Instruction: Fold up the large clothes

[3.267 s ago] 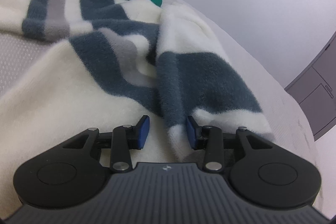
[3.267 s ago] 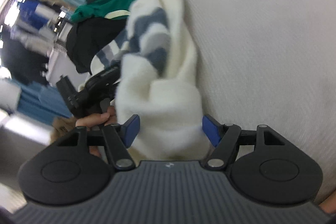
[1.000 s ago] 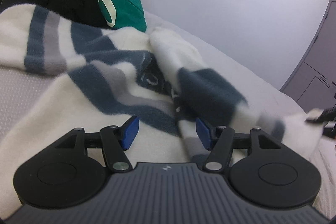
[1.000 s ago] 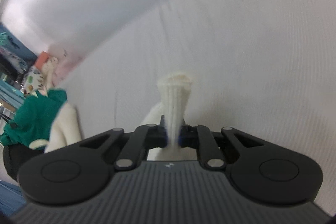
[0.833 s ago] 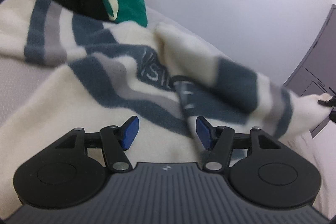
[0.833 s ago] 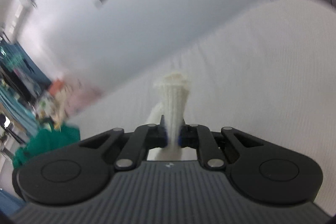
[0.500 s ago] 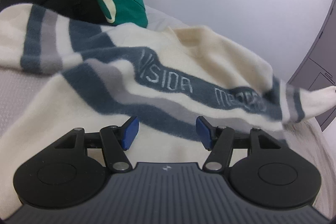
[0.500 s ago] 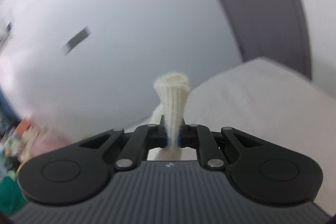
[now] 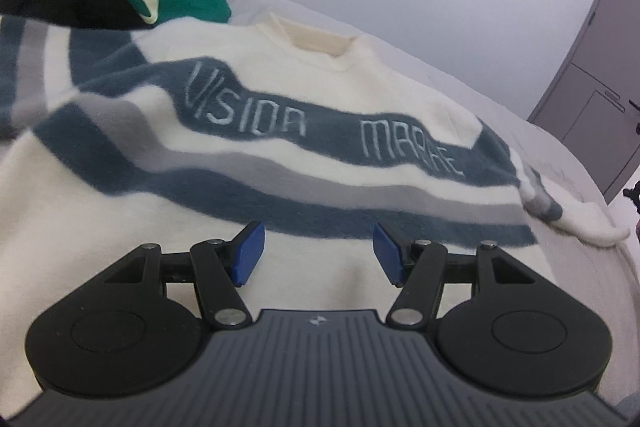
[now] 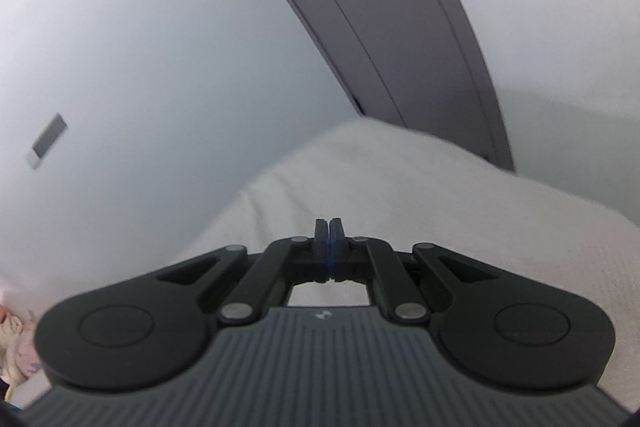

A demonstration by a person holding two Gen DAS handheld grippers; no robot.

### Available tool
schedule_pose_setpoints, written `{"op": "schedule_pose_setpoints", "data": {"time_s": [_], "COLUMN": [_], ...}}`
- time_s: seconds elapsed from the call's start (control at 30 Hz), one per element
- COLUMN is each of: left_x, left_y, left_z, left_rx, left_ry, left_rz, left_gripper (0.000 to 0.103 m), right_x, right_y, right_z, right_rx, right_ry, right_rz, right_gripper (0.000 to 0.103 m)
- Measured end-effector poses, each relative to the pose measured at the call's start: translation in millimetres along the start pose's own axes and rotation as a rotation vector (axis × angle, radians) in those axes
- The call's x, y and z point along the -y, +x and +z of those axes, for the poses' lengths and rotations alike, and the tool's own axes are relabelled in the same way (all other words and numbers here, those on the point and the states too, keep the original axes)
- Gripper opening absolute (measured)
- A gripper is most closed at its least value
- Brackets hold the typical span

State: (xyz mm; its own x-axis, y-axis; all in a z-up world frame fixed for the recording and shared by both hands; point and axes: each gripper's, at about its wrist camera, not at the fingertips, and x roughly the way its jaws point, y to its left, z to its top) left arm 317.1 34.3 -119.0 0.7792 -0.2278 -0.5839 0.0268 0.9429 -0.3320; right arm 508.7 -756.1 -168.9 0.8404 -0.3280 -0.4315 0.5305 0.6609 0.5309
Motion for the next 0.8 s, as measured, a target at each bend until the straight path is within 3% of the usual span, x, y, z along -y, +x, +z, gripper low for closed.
{"op": "schedule_pose_setpoints", "data": {"time_s": [0.13,0.27,0.53,0.57,0.63,0.67,0.7,0.8], "left_x": [5.7,12.4,32.2,34.1,37.6,39.1,41.3,45.5], "left_y": [-0.6,-6.6,-36.2,-40.7,-52.3,-58.7,-64.1,-84.6], "left_z": [-0.7,-0.1,0.8,0.0,-1.1,-0.4,0.7,2.9], "left_rx": [0.002,0.010,0.047,0.051,0.065,0.069,0.074,0.101], "left_ry": [0.007,0.013,0.050,0.058,0.076,0.088,0.098,0.098], "left_rz": [0.002,0.000,-0.011,-0.010,-0.013,-0.024,-0.030,-0.041], "left_gripper": [0.066,0.066,0.066,0.066,0.066,0.066,0.066,0.066], "right_x": [34.0,42.7,-24.3,-32.2,-49.8,-59.1,-67.9,-100.3], "right_y": [3.0,-3.0,-56.7,-65.5,-85.8,-99.8,-110.8,-143.0], "right_z": [-14.1,-12.0,-34.2,-37.6,-42.3,-47.8,-52.0,-66.4], "right_rx": [-0.041,-0.074,-0.151,-0.165,-0.170,-0.167,-0.165,-0.186], "right_ry": [0.005,-0.019,-0.144,-0.155,-0.177,-0.192,-0.207,-0.277], "right_rz": [-0.020,-0.023,0.054,0.069,0.103,0.127,0.145,0.226], "right_gripper": [0.003,0.006,0.009,0.015,0.036,0.057,0.064,0.064]}}
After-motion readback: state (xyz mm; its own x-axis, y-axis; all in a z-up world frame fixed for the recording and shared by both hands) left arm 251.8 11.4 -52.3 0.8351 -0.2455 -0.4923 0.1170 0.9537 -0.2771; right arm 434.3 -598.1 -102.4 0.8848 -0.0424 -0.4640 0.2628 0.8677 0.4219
